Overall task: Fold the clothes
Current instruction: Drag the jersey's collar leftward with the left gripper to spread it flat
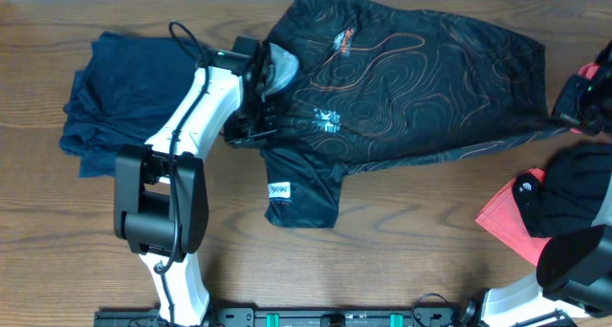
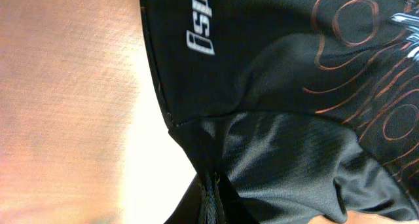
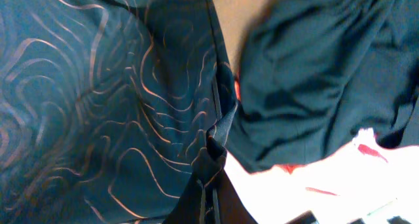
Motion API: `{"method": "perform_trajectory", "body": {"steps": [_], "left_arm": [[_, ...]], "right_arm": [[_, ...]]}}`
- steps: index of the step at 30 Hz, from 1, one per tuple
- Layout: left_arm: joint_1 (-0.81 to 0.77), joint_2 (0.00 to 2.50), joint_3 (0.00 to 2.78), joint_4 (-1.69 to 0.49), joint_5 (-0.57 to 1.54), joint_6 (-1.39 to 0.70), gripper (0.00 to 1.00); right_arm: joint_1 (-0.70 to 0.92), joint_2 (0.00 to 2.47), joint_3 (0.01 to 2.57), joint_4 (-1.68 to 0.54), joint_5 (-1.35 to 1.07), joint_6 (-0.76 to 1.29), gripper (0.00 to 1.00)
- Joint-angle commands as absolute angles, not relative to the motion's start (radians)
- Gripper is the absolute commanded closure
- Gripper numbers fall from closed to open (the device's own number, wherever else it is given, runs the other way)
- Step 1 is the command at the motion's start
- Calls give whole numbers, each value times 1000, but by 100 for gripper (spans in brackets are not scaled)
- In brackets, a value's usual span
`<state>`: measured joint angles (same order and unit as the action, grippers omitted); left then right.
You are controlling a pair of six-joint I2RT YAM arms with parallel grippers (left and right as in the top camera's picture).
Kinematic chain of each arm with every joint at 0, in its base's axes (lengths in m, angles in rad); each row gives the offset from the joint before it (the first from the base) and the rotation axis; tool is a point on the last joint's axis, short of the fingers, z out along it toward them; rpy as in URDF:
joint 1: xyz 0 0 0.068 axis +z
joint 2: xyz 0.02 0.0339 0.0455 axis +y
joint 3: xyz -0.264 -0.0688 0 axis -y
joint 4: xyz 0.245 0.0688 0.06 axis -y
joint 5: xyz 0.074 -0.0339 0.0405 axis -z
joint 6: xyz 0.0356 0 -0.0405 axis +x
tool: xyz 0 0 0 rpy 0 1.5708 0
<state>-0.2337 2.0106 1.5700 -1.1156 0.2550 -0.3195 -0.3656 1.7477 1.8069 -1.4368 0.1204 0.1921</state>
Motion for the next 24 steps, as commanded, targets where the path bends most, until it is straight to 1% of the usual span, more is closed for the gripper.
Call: {"method": "perform_trajectory", "body": {"steps": [1, 6, 12, 19, 24], "left_arm": [[-223, 1977, 1571, -1160, 242, -280, 94], [-223, 1977, 1570, -1241, 241, -271, 94], [-223, 1977, 1566, -1341, 146, -270, 94], [-223, 1960, 1546, -1391, 118, -269, 94], [-217, 1896, 1512, -1390, 103, -282, 94]], "right_arm": [[-367, 1751, 1748, -1457, 150, 185, 99], [-368, 1751, 1613, -1452, 150, 187, 99], [-368, 1751, 1485, -1413, 154, 214, 99], [-370, 1750, 1459, -1419, 160, 228, 99], [-377, 1750, 1459, -1437, 192, 255, 99]]}}
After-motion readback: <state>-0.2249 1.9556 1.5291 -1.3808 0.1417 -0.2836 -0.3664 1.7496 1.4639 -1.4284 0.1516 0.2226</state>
